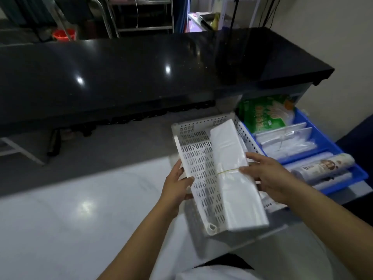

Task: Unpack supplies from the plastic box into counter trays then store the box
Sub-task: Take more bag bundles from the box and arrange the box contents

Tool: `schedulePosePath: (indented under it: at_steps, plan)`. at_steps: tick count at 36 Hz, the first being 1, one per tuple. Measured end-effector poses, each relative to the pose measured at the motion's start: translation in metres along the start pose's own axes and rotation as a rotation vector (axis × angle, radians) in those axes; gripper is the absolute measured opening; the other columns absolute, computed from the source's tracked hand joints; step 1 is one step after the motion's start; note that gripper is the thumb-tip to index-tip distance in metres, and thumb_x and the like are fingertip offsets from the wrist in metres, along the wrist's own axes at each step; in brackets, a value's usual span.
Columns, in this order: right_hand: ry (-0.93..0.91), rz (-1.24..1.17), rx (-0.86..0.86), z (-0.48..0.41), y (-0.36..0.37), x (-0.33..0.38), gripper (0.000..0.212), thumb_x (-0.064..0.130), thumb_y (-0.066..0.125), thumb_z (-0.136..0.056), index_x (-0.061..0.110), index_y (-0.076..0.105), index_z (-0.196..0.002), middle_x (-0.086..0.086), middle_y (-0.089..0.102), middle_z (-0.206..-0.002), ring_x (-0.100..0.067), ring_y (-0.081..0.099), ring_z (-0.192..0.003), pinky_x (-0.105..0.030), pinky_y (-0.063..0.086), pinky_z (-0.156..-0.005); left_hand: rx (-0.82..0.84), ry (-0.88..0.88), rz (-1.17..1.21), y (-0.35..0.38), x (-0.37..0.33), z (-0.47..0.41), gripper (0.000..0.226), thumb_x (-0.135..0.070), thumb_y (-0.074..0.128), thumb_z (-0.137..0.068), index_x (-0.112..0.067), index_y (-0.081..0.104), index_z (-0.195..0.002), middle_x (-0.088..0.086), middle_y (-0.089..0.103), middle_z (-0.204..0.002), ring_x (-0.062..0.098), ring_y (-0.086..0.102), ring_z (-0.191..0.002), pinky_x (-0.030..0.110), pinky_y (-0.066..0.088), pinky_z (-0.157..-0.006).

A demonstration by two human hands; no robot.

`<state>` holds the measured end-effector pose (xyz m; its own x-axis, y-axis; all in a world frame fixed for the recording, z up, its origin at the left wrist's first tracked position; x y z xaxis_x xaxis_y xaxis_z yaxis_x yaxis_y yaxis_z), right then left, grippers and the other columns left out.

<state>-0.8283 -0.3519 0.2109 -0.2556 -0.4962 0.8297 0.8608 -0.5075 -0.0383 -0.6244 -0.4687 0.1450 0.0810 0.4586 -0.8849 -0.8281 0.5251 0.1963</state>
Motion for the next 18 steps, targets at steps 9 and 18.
schedulePosePath:
  at_steps: [9,18]
  plan:
    - [0.002,0.232,0.205,-0.066,0.054,-0.01,0.06,-0.003,0.071,-0.08,0.027,0.057,-0.13,-0.009,0.064,-0.111,-0.022,0.067,-0.077,-0.028,0.053,-0.052,-0.044,-0.085,0.077,-0.003,0.007,0.008,0.047,-0.018,0.062,-0.096,-0.044,0.054,-0.134,-0.016,0.067,-0.126,0.008,0.069,-0.107,0.039,0.06,-0.078]
    - [-0.149,0.515,0.28,-0.076,0.053,-0.035,0.057,0.007,0.067,-0.078,0.045,0.058,-0.119,0.019,0.06,-0.111,-0.013,0.063,-0.101,-0.037,0.059,-0.076,-0.234,-0.138,0.015,-0.001,0.008,0.018,0.043,-0.022,0.06,-0.098,-0.042,0.054,-0.136,-0.013,0.071,-0.12,0.016,0.066,-0.113,0.046,0.061,-0.082]
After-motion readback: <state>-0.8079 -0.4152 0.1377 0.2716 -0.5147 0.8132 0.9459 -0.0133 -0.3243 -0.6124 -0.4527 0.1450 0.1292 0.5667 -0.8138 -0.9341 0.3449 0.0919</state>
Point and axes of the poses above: each hand's wrist, its own z-axis away from the middle knuckle, its own y-axis out of the palm, x = y × z, the point moved 8 cm from there along -z, towards the middle knuckle
